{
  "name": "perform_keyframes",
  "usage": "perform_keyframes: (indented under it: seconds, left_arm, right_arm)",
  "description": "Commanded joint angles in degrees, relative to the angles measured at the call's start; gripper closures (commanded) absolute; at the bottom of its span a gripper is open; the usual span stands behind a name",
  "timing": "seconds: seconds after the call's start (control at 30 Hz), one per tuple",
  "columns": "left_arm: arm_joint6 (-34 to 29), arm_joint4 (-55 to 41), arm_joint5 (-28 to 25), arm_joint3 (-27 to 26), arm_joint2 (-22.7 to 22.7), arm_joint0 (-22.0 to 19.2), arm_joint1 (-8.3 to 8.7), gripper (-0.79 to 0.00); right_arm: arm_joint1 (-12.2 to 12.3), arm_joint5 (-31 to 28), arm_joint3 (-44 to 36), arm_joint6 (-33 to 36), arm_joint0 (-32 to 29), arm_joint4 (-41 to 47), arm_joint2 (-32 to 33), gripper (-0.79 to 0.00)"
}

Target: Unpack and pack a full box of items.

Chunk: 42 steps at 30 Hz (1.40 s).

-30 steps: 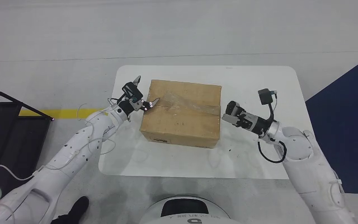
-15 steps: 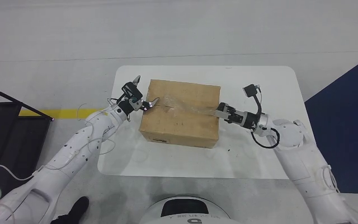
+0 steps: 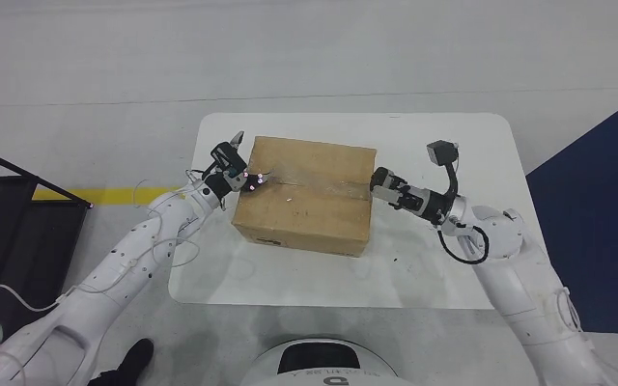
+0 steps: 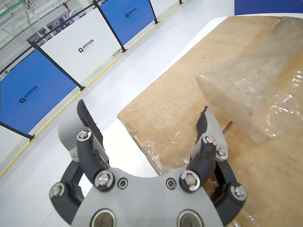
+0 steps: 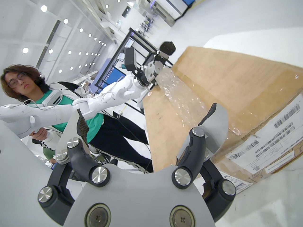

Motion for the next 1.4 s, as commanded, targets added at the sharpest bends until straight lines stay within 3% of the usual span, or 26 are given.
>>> perform_keyframes:
  seconds: [0.0, 0.17, 0.67, 0.87, 1.2, 1.37]
  left_arm:
    - [0.00, 0.00, 0.01, 0.00, 0.00, 0.00, 0.00, -0.785]
    - [0.00, 0.00, 0.01, 0.00, 0.00, 0.00, 0.00, -0.785]
    - [0.00, 0.00, 0.01, 0.00, 0.00, 0.00, 0.00, -0.785]
    - [0.00, 0.00, 0.01, 0.00, 0.00, 0.00, 0.00, -0.785]
    - [0.00, 0.00, 0.01, 0.00, 0.00, 0.00, 0.00, -0.785]
    - [2.05, -0.63, 2.64, -2.41, -5.66, 3.14, 1.44, -0.785]
  right_arm:
    - [0.26, -1.96, -0.94, -0.53, -2.26, 0.55, 1.92, -0.785]
    - [0.69, -0.20, -1.56, 2.22, -4.58, 3.77, 3.15, -0.785]
    - [-1.78, 8.70, 11.96, 7.94, 7.65, 17.80, -8.27, -0.785]
    - [-2.53, 9.84, 16.29, 9.04, 10.40, 19.16, -10.28, -0.785]
    - [-2.88, 9.54, 17.01, 9.98, 11.11, 19.29, -10.91, -0.785]
    - [-2.88, 9.54, 17.01, 9.98, 11.11, 19.29, -10.91, -0.785]
